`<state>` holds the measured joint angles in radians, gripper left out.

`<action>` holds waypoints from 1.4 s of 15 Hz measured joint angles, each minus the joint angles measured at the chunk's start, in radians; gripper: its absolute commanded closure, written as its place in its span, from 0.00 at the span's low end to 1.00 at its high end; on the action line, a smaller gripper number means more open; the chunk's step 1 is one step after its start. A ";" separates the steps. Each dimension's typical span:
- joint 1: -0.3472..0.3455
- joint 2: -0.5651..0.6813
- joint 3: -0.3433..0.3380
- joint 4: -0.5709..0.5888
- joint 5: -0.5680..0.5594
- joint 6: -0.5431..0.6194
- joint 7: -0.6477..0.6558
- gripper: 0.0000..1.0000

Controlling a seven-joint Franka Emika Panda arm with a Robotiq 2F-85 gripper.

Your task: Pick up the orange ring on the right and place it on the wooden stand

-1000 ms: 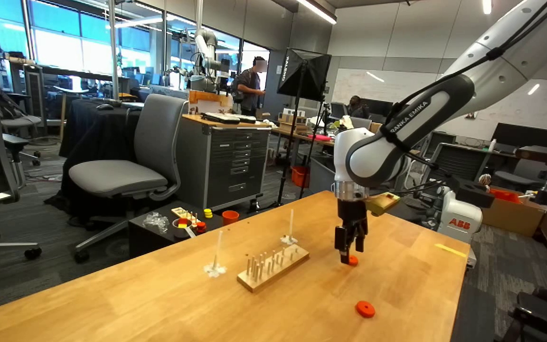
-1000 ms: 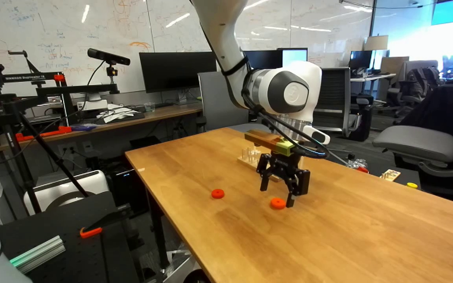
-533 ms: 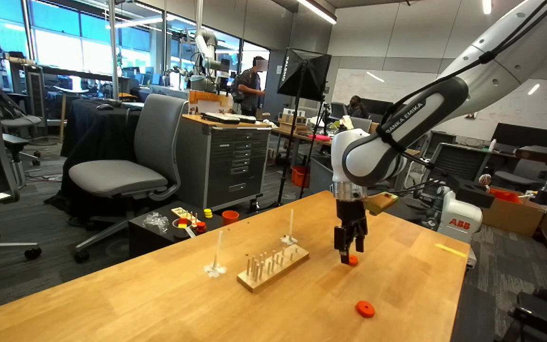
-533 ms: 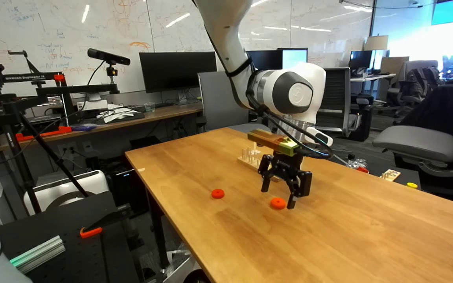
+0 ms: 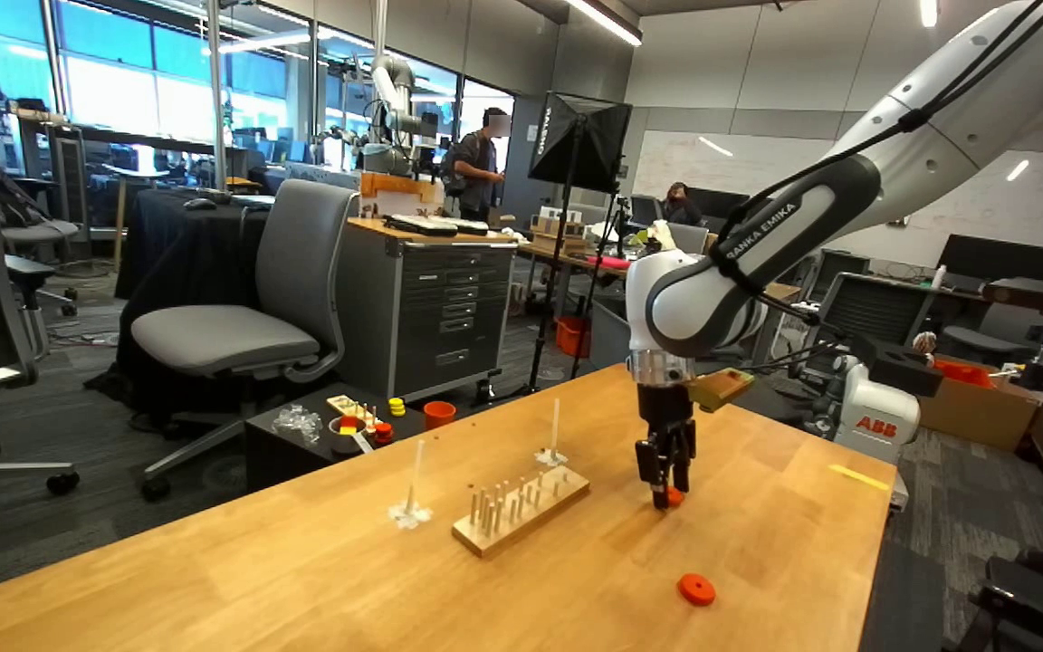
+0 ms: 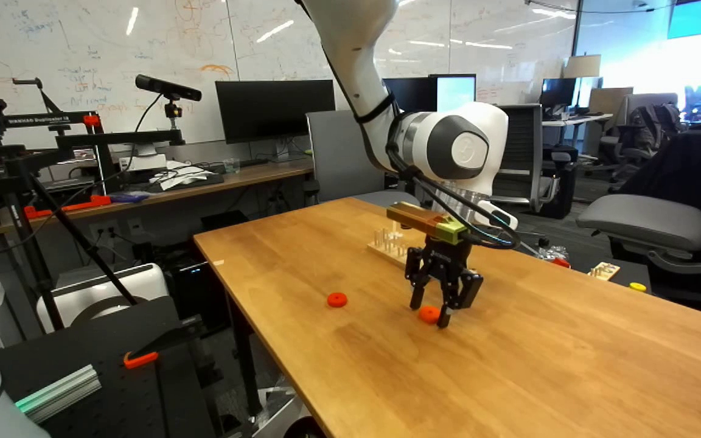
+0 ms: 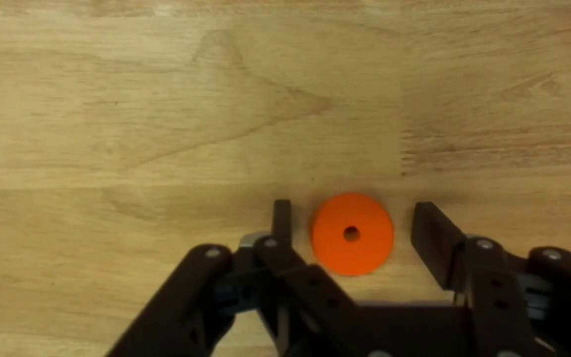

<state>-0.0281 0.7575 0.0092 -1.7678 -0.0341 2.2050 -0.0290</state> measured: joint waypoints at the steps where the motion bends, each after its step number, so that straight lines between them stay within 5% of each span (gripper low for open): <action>1: -0.001 0.000 0.000 0.006 0.000 -0.010 0.000 0.73; 2: -0.002 0.001 0.000 0.012 0.000 -0.022 0.000 0.82; 21: 0.042 -0.088 0.075 0.082 0.065 -0.117 0.005 0.82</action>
<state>0.0138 0.6699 0.0845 -1.6863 0.0307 2.0881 -0.0242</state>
